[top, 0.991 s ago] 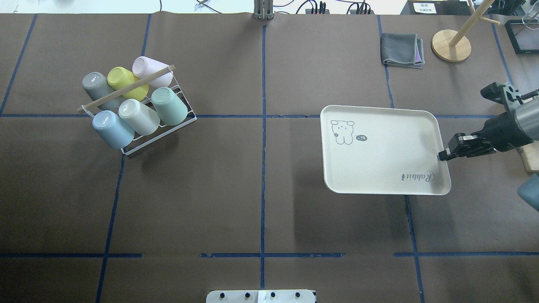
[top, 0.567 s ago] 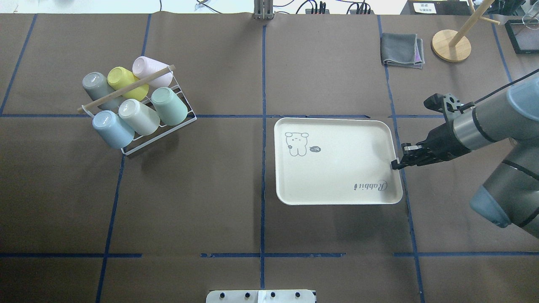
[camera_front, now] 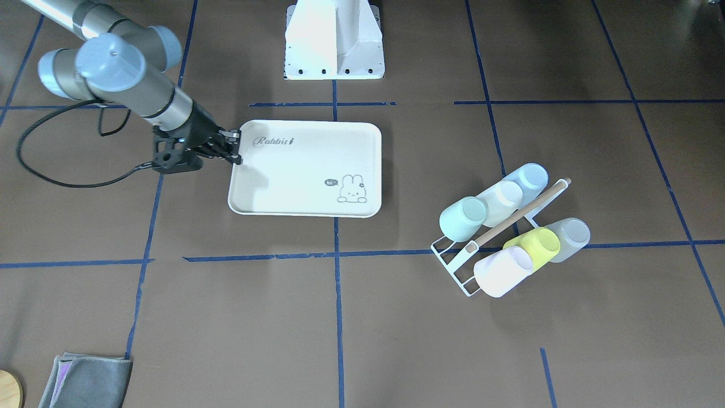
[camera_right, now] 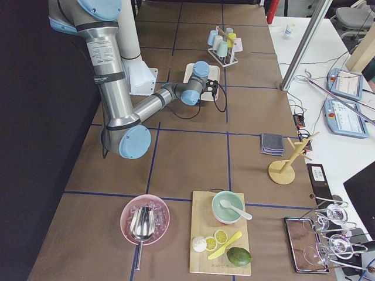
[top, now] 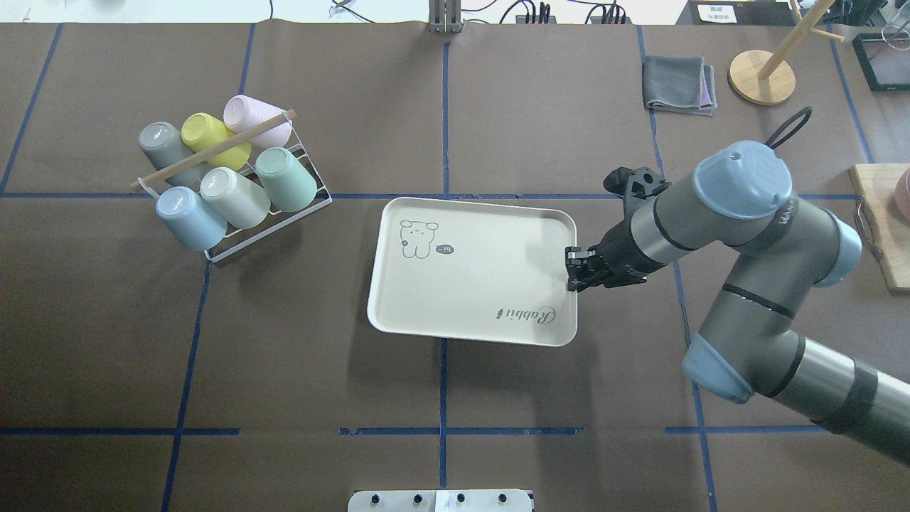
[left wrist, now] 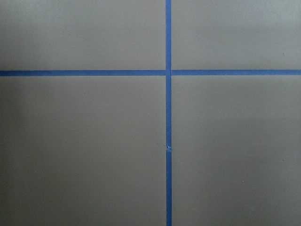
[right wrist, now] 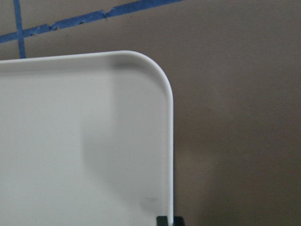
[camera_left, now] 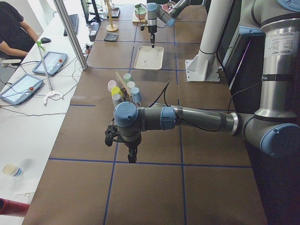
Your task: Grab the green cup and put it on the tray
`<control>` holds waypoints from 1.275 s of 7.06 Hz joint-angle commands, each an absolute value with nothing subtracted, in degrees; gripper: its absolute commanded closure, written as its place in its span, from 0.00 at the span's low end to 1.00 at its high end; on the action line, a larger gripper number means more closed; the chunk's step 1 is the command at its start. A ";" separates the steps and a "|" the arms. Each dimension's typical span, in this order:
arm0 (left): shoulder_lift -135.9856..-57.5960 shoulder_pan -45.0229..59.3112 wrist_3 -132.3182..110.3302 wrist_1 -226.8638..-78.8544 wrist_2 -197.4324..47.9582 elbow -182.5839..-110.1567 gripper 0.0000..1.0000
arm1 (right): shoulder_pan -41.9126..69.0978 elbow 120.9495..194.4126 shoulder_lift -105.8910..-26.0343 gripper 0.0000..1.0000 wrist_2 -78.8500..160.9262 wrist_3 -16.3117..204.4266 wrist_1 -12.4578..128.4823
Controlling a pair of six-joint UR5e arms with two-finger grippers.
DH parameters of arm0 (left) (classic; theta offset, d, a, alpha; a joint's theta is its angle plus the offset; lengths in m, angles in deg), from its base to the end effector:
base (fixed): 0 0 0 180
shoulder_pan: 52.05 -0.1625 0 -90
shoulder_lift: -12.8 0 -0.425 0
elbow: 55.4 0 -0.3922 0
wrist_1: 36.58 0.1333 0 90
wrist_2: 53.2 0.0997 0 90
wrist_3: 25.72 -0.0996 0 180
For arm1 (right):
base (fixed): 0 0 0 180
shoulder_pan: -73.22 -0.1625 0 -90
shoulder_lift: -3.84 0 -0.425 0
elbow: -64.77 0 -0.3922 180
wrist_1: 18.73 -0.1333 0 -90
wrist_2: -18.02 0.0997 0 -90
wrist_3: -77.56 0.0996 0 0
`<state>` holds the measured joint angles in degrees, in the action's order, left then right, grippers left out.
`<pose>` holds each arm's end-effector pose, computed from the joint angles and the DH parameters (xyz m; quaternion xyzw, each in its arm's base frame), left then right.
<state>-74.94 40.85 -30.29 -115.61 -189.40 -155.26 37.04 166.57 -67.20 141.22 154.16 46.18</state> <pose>-0.0850 -0.4638 0.6100 -0.0014 0.3931 0.0019 0.9195 -0.4378 -0.4178 0.3281 -0.0410 -0.5133 0.0361 0.8565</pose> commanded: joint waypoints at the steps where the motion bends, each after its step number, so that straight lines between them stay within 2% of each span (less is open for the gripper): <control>1: -74.91 40.85 -30.29 -115.68 -189.43 -155.24 0.00 | 42.26 166.29 -63.31 1.00 135.73 155.43 51.83; 9: -74.91 40.85 -30.29 -115.68 -189.43 -155.42 0.00 | 43.69 163.48 -61.46 0.99 134.21 154.55 52.11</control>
